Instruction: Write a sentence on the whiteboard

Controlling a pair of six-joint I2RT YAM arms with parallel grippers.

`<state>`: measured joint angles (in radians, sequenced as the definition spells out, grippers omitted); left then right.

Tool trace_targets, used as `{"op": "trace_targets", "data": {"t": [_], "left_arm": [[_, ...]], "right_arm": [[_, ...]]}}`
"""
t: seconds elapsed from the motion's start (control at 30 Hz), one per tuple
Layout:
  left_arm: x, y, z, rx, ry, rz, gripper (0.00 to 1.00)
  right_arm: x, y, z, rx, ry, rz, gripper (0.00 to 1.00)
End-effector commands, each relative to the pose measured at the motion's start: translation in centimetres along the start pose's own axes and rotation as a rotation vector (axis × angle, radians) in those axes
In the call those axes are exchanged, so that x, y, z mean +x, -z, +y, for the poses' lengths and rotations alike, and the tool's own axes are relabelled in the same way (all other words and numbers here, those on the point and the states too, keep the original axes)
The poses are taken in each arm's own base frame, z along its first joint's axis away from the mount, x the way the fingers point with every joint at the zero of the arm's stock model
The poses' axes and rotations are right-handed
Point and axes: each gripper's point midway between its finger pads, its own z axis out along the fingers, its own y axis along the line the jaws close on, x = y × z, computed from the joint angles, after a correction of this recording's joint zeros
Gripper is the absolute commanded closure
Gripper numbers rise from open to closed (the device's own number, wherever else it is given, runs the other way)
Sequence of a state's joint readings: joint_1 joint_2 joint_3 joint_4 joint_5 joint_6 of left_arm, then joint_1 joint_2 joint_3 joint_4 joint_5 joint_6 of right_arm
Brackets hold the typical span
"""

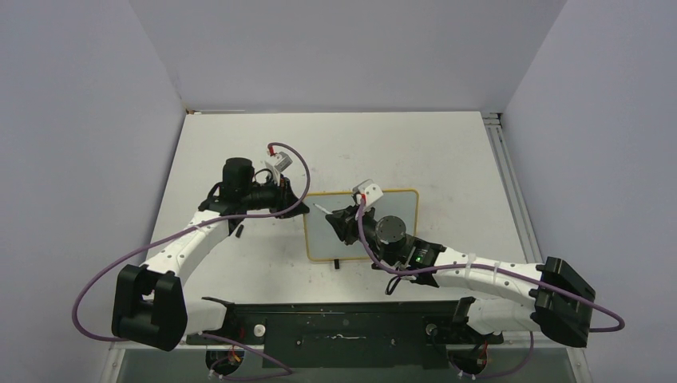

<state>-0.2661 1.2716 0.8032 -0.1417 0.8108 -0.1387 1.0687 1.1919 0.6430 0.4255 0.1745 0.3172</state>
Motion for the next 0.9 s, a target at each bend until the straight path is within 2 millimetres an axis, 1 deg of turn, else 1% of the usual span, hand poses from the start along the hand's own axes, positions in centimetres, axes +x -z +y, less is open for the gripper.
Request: {"op": "trace_targets", "data": {"t": [0.0,0.43,0.7,0.87], "left_arm": [[-0.4,0.3,0.0,-0.023,-0.041,-0.007,1.0],[-0.3,0.3,-0.3,-0.016,-0.052,-0.003,1.0],[-0.3,0.3,-0.4,-0.011,-0.054,-0.002,1.0],[-0.3,0.3,-0.4,-0.01,-0.057,-0.001,1.0]], "right_arm": [[-2.8,-0.6,0.8,-0.012,-0.005,-0.094,0.95],[-2.7,-1.3,0.7,-0.003,0.004,-0.098,0.95],[-2.7,-1.5,0.3,0.018,0.007,-0.107,0.95],[-2.4,-1.8,0.0,0.033,0.015,-0.099,0.95]]}}
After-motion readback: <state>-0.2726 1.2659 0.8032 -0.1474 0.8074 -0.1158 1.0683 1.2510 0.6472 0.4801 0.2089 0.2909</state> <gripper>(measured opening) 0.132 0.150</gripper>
